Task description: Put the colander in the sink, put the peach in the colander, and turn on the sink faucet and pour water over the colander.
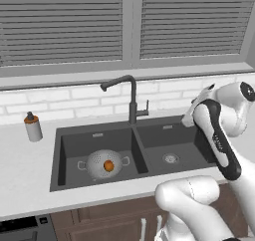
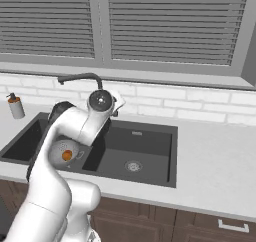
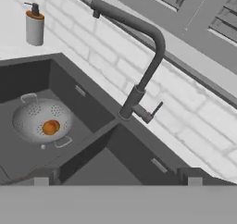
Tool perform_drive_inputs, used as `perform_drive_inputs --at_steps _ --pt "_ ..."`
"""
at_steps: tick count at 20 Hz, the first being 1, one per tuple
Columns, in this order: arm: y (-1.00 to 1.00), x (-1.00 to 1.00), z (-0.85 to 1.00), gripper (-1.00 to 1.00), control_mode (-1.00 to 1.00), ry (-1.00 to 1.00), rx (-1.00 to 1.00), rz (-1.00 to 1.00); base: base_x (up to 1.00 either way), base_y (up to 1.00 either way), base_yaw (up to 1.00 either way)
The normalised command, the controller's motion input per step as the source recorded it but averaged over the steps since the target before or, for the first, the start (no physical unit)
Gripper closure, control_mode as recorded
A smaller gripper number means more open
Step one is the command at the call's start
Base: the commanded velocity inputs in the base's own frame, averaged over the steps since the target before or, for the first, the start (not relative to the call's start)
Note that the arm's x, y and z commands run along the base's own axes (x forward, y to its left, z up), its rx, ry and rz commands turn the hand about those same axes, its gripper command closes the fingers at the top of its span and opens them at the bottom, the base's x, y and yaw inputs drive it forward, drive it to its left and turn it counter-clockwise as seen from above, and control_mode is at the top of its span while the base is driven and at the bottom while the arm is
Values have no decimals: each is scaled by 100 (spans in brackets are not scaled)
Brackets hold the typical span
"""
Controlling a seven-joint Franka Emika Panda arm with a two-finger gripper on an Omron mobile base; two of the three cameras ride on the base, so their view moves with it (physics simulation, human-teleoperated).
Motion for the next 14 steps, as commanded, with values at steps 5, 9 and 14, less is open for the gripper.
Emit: perform_drive_inputs --at_steps 5,9,14 --pt "-45 14 -9 -100 -100 -4 47 29 0 0 0" --pt "-25 56 -14 -100 -100 -5 31 25 0 0 0" --pt "-5 85 -18 -100 -100 -3 25 20 0 0 0"
